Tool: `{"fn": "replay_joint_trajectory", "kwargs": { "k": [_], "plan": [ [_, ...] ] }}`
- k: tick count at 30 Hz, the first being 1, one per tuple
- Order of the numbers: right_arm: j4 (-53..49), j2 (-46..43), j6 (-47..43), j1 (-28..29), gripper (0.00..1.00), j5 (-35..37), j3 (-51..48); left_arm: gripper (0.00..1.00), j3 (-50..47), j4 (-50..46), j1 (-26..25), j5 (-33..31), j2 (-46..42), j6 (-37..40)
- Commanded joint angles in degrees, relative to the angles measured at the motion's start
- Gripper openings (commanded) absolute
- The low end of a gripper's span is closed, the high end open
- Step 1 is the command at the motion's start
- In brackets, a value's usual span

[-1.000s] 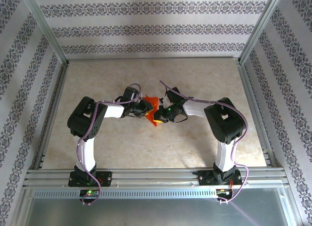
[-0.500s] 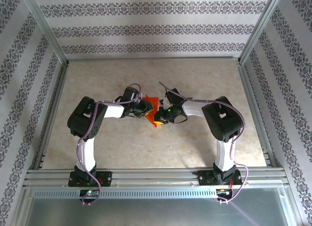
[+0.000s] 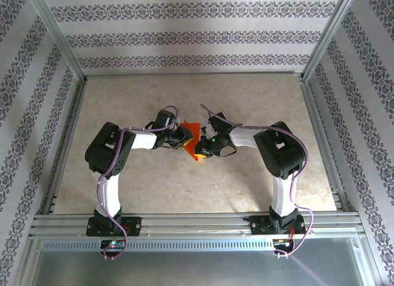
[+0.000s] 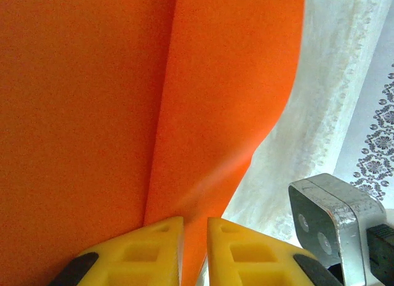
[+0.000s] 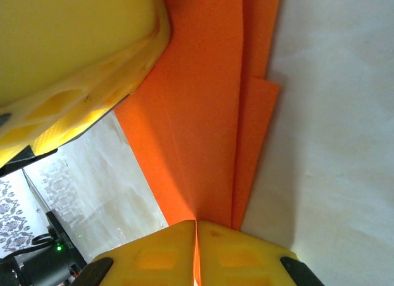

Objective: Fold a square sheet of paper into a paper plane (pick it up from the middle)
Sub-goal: Fourth fold the wing at the center of the table.

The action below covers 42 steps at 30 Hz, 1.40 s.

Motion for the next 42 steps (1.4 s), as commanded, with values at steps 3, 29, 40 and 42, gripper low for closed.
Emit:
{"fn": "replay_joint_trajectory", "kwargs": {
  "k": [3, 29, 40, 42],
  "plan": [
    [-2.6, -2.8, -0.3, 0.4, 0.11, -1.0, -0.9, 0.18, -0.4, -7.1, -0.6, -3.1, 2.0, 1.0],
    [-6.0, -3.6, -2.2, 2.7, 0.11, 1.4, -1.4, 0.18, -0.9, -7.8, -0.5, -4.0, 2.1, 0.7],
    [-7.0, 0.6, -1.9, 3.8, 0.1, 4.1, -1.7, 0.18, -1.0, -7.7, -0.5, -4.0, 2.0, 0.6],
    [-7.1, -0.2, -2.1, 3.5, 0.1, 4.3, -1.5, 0.18, -1.1, -7.8, -0.5, -4.0, 1.9, 0.6]
  ]
}}
